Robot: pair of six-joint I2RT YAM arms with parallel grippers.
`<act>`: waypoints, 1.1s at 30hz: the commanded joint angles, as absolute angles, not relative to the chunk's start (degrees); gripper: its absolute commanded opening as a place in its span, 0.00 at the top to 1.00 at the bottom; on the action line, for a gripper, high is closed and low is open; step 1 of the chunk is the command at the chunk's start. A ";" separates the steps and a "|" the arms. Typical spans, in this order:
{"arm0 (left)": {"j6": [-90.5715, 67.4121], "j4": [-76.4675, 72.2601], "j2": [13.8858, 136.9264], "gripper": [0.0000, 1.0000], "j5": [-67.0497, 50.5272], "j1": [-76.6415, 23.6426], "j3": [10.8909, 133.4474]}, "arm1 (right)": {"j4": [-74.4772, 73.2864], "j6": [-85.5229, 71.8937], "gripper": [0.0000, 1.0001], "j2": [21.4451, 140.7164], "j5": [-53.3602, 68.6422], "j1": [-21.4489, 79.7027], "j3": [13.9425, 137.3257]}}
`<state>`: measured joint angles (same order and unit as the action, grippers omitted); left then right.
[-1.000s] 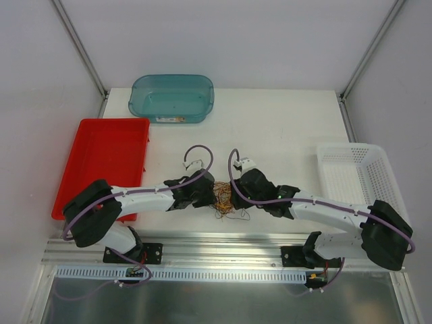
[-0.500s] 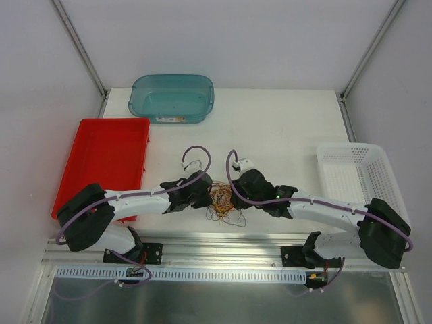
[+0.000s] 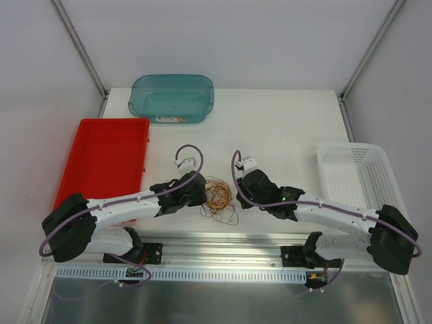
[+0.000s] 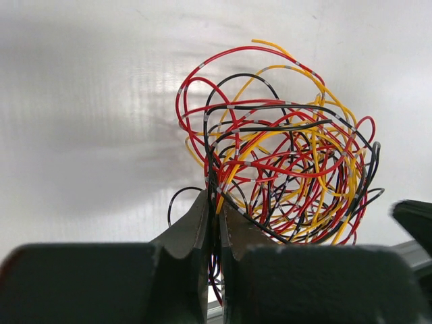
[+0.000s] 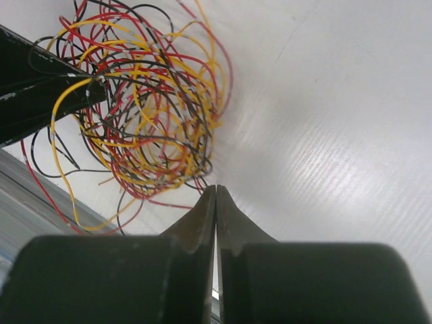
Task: Untangle the cables
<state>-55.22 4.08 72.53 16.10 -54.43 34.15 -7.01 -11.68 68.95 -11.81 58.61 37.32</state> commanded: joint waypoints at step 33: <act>-54.93 12.04 67.50 1.00 21.36 -54.67 36.38 | 6.24 1.13 0.50 77.60 5.98 59.06 38.58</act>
<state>-54.89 11.97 67.33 21.91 -54.41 33.80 2.66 -1.78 76.07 4.40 58.59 35.88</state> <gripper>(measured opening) 0.033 0.509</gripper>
